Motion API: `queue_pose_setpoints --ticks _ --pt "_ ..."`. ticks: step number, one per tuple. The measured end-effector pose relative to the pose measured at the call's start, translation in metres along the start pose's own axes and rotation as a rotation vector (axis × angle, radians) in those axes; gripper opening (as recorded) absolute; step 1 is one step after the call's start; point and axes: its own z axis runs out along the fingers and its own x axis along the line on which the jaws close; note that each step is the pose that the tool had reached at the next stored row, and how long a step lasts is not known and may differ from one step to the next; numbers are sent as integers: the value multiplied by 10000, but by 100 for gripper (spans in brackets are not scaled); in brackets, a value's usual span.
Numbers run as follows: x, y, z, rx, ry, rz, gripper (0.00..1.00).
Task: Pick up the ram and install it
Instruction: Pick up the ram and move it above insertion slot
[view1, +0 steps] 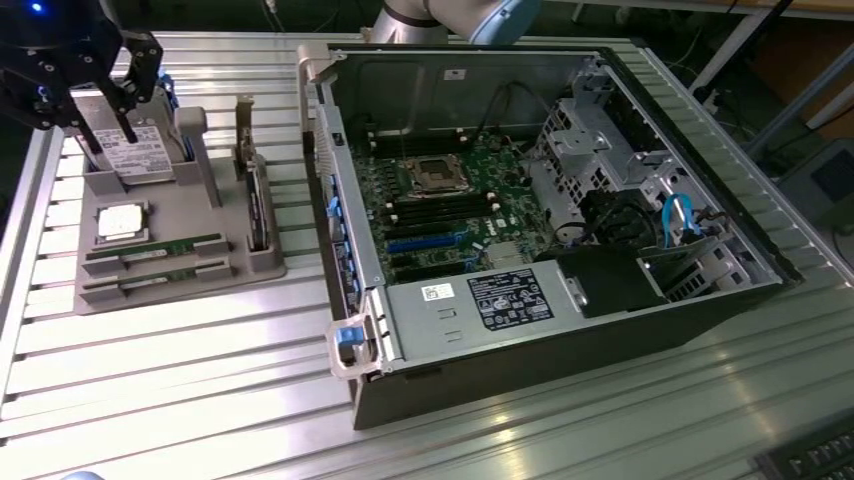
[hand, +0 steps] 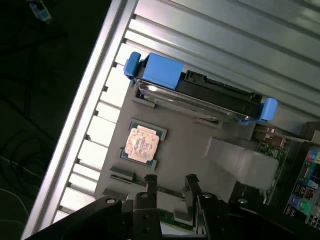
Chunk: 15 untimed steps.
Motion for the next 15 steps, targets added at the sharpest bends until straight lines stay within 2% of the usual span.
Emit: queue_pose_setpoints --ticks 4,9,13,15 --pt "0 0 9 -18 35 -1002 36" --pt "1 -1 31 -55 95 -2815 36" --pt "1 -1 40 -72 122 -3626 36" --pt "1 -1 44 -85 142 -4257 36"
